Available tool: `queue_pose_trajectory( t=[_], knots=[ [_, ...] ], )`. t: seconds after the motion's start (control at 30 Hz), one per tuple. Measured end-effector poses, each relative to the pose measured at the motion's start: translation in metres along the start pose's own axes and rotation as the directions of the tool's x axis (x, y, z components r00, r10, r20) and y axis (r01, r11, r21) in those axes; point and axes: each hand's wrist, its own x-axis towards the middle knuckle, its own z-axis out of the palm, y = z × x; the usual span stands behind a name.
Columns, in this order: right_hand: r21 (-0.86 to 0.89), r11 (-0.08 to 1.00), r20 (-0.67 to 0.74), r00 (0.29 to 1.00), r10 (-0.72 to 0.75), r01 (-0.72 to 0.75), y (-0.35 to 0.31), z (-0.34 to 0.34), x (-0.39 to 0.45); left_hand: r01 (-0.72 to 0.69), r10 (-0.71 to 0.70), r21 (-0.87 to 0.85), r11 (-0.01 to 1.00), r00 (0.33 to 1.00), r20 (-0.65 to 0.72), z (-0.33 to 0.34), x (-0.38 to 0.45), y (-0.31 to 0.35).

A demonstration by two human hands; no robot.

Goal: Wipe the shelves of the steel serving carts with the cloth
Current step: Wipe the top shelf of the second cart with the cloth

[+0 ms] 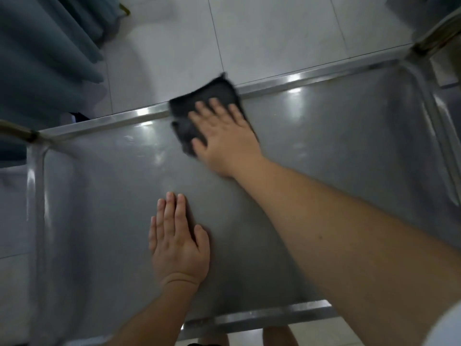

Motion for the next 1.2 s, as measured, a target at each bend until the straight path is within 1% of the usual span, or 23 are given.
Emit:
queue_pose_trajectory(
  t=[0.03, 0.07, 0.13, 0.2, 0.27, 0.33, 0.4, 0.47, 0.53, 0.63, 0.77, 0.83, 0.93, 1.0, 1.07, 1.13, 1.2],
  knots=[
    [-0.017, 0.992, 0.063, 0.991, -0.122, 0.123, -0.004, 0.000, 0.008, 0.000, 0.000, 0.000, 1.000, 1.000, 0.002, 0.000, 0.000, 0.001],
    [-0.029, 0.979, 0.099, 0.975, -0.197, 0.201, -0.004, -0.001, 0.015, 0.000, 0.000, -0.001, 1.000, 1.000, 0.003, 0.000, 0.000, 0.001],
    [-0.053, 0.961, 0.120, 0.957, -0.265, 0.273, 0.002, -0.004, 0.024, 0.001, -0.001, -0.008, 1.000, 1.000, 0.001, 0.001, 0.000, 0.002],
    [-0.068, 0.955, 0.112, 0.953, -0.280, 0.289, 0.012, -0.007, 0.028, -0.005, 0.005, -0.006, 1.000, 1.000, -0.011, 0.002, -0.001, 0.000],
    [-0.044, 0.975, 0.071, 0.974, -0.215, 0.218, 0.030, -0.014, 0.035, -0.014, 0.014, -0.003, 1.000, 0.999, -0.030, 0.003, -0.001, -0.002],
    [-0.022, 0.995, 0.011, 0.996, -0.094, 0.094, 0.061, -0.028, 0.040, -0.020, 0.020, 0.002, 1.000, 0.999, -0.034, 0.004, 0.000, -0.003],
    [-0.023, 1.000, -0.059, 0.998, -0.002, 0.001, 0.101, -0.042, 0.039, -0.016, 0.016, 0.007, 1.000, 1.000, -0.026, 0.004, 0.000, -0.003],
    [-0.032, 0.998, -0.104, 0.993, 0.052, -0.055, 0.141, -0.052, 0.026, -0.015, 0.015, 0.008, 1.000, 1.000, -0.021, 0.004, 0.000, -0.004],
    [-0.010, 0.991, -0.138, 0.981, 0.135, -0.137, 0.175, -0.059, 0.011, -0.012, 0.012, 0.004, 1.000, 1.000, -0.018, 0.004, 0.001, -0.004],
    [0.023, 0.960, -0.153, 0.948, 0.280, -0.280, 0.214, -0.069, -0.008, -0.015, 0.015, 0.005, 1.000, 1.000, -0.019, 0.005, 0.001, -0.005],
    [0.043, 0.911, -0.155, 0.898, 0.412, -0.410, 0.258, -0.084, -0.029, -0.016, 0.016, 0.011, 1.000, 1.000, -0.019, 0.002, 0.001, -0.005],
    [0.047, 0.891, -0.144, 0.880, 0.453, -0.451, 0.271, -0.091, -0.037, -0.021, 0.021, 0.019, 1.000, 1.000, -0.018, 0.001, 0.002, -0.002],
    [0.052, 0.889, -0.140, 0.878, 0.457, -0.454, 0.277, -0.100, -0.039, -0.018, 0.018, 0.027, 0.999, 1.000, -0.007, -0.004, 0.001, 0.003],
    [0.056, 0.880, -0.173, 0.863, 0.474, -0.472, 0.281, -0.105, -0.043, -0.025, 0.025, 0.042, 0.999, 1.000, -0.002, -0.006, 0.001, 0.005],
    [0.082, 0.865, -0.221, 0.838, 0.499, -0.494, 0.285, -0.106, -0.048, -0.052, 0.053, 0.101, 0.994, 0.999, -0.004, -0.009, 0.003, 0.006],
    [0.110, 0.855, -0.235, 0.823, 0.517, -0.506, 0.285, -0.106, -0.049, -0.081, 0.083, 0.175, 0.981, 0.997, -0.004, -0.013, 0.006, 0.009],
    [0.112, 0.856, -0.208, 0.831, 0.517, -0.504, 0.287, -0.108, -0.045, -0.064, 0.063, 0.157, 0.985, 0.998, 0.008, -0.014, 0.009, 0.013]
  ],
)
